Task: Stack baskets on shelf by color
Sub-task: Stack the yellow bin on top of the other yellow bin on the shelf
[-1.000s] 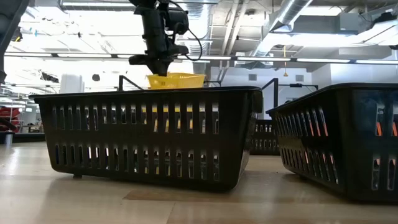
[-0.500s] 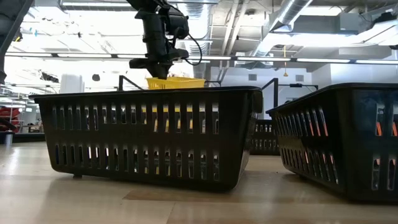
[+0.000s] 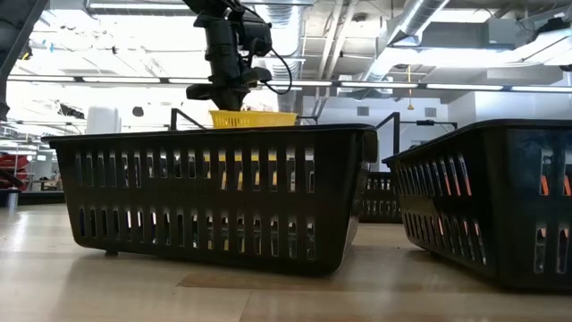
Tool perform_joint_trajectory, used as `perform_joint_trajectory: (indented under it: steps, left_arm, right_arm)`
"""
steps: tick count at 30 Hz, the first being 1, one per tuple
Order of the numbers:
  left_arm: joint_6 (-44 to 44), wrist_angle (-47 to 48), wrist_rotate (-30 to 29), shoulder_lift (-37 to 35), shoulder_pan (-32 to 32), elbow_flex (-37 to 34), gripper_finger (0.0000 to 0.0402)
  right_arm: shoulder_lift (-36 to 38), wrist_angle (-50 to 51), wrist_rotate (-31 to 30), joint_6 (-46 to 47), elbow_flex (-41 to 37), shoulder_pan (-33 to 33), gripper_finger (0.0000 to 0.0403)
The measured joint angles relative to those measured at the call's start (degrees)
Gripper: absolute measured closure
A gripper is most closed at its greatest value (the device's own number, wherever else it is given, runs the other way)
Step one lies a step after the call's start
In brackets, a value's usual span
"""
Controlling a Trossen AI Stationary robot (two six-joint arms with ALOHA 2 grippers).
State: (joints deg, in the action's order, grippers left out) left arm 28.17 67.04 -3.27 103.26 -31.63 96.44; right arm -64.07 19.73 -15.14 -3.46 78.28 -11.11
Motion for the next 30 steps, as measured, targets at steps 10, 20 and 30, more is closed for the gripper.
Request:
perform_joint_trajectory:
  steps: [10,20,30]
  left_arm:
    - [0.03,4.08,0.20,0.00,0.14,-0.01,0.0401]
    - [-0.70,-1.17,0.89,0.00,0.14,-0.01,0.0401]
    - [0.67,3.16,1.38,0.00,0.14,-0.01,0.0401]
  right_arm:
    - [0.00,-0.01,0.00,0.00,0.00,0.00,0.0395]
    - [0.00,-0.03,0.00,0.02,0.00,0.00,0.0395]
    - [0.00,-0.03,0.02,0.42,0.00,0.00,0.0395]
